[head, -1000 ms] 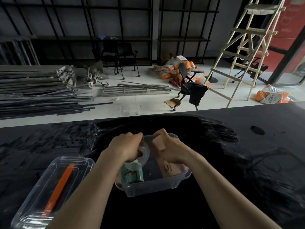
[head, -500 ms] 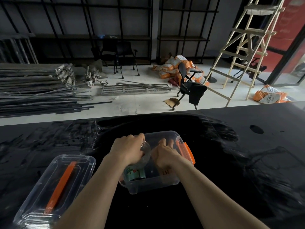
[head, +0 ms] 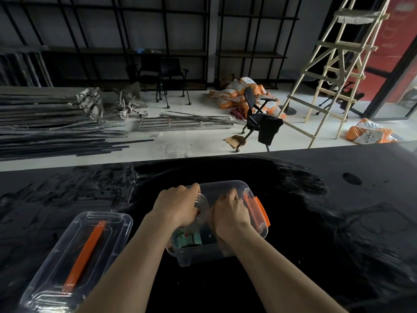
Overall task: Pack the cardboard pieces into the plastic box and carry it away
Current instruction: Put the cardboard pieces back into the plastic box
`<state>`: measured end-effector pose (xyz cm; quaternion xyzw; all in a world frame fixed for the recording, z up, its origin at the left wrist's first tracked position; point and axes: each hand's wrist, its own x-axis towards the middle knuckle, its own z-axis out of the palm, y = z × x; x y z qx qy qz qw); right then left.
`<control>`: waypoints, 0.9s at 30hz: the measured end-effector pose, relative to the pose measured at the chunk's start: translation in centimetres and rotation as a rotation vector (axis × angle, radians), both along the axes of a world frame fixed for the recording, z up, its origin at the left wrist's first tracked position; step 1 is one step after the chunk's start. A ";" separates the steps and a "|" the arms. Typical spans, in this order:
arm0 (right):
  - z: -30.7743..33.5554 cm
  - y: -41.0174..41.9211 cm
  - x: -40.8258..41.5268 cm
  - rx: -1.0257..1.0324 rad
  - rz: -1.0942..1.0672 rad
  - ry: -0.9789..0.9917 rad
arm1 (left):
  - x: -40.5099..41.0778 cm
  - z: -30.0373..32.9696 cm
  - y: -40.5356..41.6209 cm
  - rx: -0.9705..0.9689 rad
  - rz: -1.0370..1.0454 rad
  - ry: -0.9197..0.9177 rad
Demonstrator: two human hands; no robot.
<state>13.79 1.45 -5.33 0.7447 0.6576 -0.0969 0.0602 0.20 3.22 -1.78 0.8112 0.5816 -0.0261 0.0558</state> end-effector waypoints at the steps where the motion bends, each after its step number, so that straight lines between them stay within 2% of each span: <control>1: 0.2 0.0 0.1 0.016 0.001 0.005 | 0.0 -0.1 0.0 0.006 0.000 -0.003; 5: 0.9 -0.1 0.8 0.069 -0.005 0.048 | -0.1 -0.4 0.2 0.023 -0.003 0.000; 14: 1.8 0.0 0.7 0.079 0.045 -0.015 | 0.1 -1.4 0.0 0.131 -0.036 0.012; 18: 1.7 -0.2 1.0 0.063 0.034 0.071 | 0.0 -1.9 -0.7 0.241 -0.070 -0.069; 21: 1.7 -0.1 1.6 0.040 -0.077 0.195 | 0.0 -1.6 -1.2 0.338 -0.078 -0.024; 23: 1.7 0.2 2.1 -0.010 -0.075 0.209 | 0.4 -0.8 -1.4 0.393 -0.089 0.024; 25: 1.5 0.4 2.5 -0.058 -0.057 0.203 | 1.3 -0.1 -1.8 0.366 -0.160 0.021; 27: 1.2 0.8 2.6 -0.116 -0.059 0.203 | 2.7 0.3 -2.3 0.218 -0.228 -0.028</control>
